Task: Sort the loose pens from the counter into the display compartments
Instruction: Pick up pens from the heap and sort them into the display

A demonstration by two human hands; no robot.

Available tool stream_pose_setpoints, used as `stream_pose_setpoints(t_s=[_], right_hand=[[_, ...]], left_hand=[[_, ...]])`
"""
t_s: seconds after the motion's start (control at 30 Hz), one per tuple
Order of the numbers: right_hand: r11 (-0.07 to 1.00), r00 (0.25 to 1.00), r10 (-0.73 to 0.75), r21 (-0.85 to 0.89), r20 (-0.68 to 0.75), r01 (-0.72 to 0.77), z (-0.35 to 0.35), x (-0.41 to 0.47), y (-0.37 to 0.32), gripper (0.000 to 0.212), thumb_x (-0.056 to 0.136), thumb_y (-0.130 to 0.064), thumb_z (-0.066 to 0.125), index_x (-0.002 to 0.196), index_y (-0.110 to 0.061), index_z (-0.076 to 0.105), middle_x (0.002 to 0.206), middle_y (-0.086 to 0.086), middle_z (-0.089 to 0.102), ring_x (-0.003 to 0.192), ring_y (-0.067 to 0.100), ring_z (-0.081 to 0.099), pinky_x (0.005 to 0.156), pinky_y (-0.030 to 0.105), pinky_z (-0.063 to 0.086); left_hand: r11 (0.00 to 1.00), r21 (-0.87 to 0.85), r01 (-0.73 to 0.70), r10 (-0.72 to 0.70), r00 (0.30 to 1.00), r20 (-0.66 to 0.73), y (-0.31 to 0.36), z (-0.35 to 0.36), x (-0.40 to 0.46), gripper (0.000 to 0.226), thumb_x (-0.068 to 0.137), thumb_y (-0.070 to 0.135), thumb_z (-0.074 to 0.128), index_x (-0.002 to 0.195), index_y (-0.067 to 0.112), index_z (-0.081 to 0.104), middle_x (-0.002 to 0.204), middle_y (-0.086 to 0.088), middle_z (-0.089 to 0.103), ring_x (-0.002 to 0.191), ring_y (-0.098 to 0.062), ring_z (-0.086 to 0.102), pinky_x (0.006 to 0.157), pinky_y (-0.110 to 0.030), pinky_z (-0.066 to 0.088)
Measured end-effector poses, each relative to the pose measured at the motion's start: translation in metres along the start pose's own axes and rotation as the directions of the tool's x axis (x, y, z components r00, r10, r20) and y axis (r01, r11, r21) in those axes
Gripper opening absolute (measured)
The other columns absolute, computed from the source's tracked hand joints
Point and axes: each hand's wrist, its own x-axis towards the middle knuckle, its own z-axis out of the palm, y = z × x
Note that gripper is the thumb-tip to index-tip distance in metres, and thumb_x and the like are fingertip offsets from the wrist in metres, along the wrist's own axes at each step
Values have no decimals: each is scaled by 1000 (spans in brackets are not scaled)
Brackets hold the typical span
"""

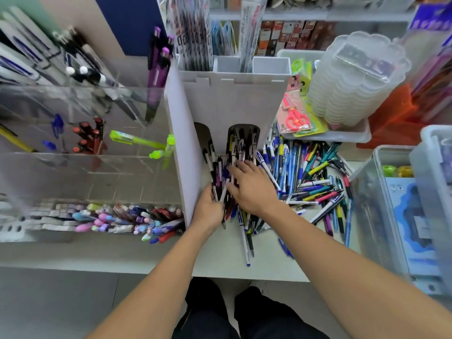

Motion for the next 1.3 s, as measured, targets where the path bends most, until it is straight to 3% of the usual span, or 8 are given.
stream_pose_setpoints(t_s=[0.1,0.3,0.5,0.6,0.83,0.93,1.17,1.3], right_hand=[[999,994,12,50,-108,-7,-17,23,-2,53,100,-26,50,150,-10,42,153,16,43,142,35,36,116,42,30],[985,960,153,-115,234,-129,-6,76,8,84,100,-49,46,161,-11,3,168,14,1,155,34,3,126,46,8],[987,997,27,-158,68,-16,19,27,10,77,100,-55,41,158,-7,23,164,12,24,154,30,14,126,43,9],[998,998,-23,-61,-61,19,25,5,9,68,103,-47,42,158,-11,27,164,11,27,154,28,17,126,44,14],[928,879,269,350,-394,-127,1,-60,18,29,99,-19,57,125,-9,64,130,4,57,124,18,49,106,29,41],[895,873,323,418,-366,-156,0,-80,26,20,98,-17,59,116,-10,66,117,-1,57,114,14,52,101,24,41],[837,874,430,463,-227,-291,7,-111,21,9,95,-24,63,101,-17,65,98,-8,56,86,8,51,78,21,39],[892,909,372,200,186,-406,31,-119,-13,41,84,-51,69,72,-17,50,71,0,55,70,24,55,63,33,47]], left_hand=[[999,11,-37,37,999,11,0,-1,-1,59,91,-8,52,129,37,49,114,14,61,113,-8,55,88,-17,41],[993,91,-77,74,997,30,-7,-2,-2,59,91,-9,57,123,38,45,96,32,51,86,16,49,63,7,34],[963,238,-127,136,990,-21,-12,-1,-4,55,75,-4,76,116,27,55,110,7,58,104,-10,59,88,-9,46],[952,284,-114,141,987,-74,-14,2,-4,68,75,-1,78,134,21,52,129,-3,56,119,-18,56,107,-35,47],[931,343,129,-71,982,-176,4,18,17,87,53,56,75,129,19,56,127,-4,58,112,-26,60,97,-46,54],[877,392,278,-196,952,-236,27,26,28,86,72,50,83,136,7,45,136,-12,45,122,-33,52,96,-37,48],[799,510,319,-201,941,-273,34,34,43,74,67,37,92,121,7,52,121,-13,61,105,-29,64,80,-35,58],[751,614,243,-162,969,-186,41,26,40,40,84,36,80,102,7,60,101,-6,62,89,-22,61,71,-28,50]])
